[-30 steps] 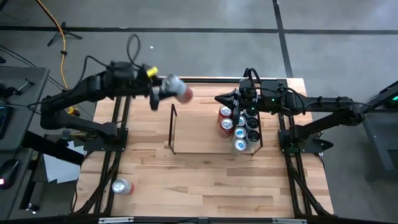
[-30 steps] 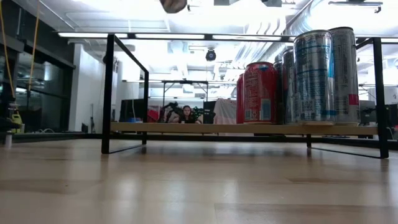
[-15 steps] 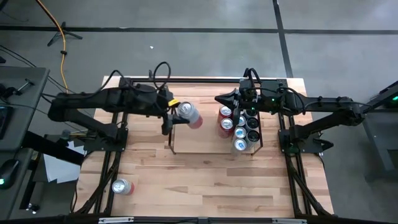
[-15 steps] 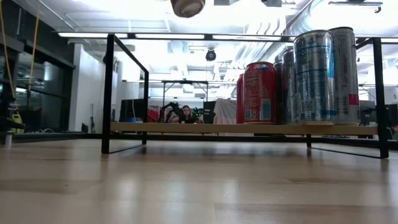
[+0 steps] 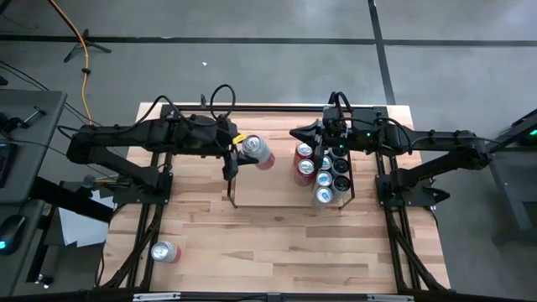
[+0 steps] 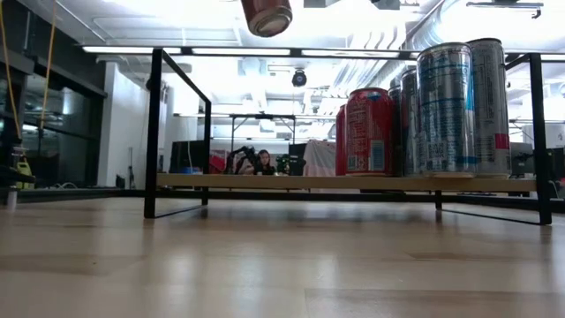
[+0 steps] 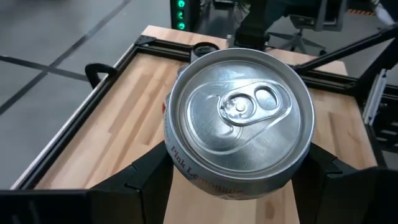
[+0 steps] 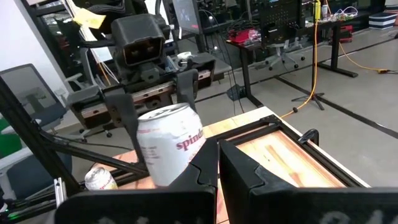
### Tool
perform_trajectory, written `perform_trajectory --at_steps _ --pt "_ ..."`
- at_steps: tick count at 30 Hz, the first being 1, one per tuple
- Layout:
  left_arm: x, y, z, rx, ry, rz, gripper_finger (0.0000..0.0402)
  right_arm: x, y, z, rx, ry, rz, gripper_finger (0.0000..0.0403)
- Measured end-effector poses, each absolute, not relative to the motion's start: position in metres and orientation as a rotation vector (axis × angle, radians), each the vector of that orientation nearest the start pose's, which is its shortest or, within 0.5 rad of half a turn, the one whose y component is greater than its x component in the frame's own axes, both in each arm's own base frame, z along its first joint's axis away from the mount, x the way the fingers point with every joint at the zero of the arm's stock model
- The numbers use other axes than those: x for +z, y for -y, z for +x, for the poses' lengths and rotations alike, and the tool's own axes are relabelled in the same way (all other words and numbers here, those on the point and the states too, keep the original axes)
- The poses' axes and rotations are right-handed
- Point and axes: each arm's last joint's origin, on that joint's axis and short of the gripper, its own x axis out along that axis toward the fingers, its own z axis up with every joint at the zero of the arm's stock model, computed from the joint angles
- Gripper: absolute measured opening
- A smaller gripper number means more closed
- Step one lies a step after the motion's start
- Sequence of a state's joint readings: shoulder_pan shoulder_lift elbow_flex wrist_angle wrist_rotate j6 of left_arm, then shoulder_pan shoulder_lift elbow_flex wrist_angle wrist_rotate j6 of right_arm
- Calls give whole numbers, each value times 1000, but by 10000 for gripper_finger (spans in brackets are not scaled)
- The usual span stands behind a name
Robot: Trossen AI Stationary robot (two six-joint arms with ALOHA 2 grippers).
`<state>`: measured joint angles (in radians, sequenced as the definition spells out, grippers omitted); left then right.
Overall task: Place canned beverage on shelf
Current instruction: Put the white pink soda can on the shelf
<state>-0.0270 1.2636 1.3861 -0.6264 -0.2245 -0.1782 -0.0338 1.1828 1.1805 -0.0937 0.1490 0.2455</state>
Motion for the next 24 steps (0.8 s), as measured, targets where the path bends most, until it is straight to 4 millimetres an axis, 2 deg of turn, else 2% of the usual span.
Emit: perform_trajectory --at_steps 4,12,19,24 --pt "390 0 264 248 -482 -109 209 398 13 261 -193 -73 239 0" --pt "338 -1 274 286 -518 -133 209 398 13 261 -194 -73 238 0" --pt "299 -4 299 264 -622 -154 209 398 13 261 -194 -72 237 0" --pt "261 -4 321 267 -755 -125 209 398 13 261 -195 -71 247 0"
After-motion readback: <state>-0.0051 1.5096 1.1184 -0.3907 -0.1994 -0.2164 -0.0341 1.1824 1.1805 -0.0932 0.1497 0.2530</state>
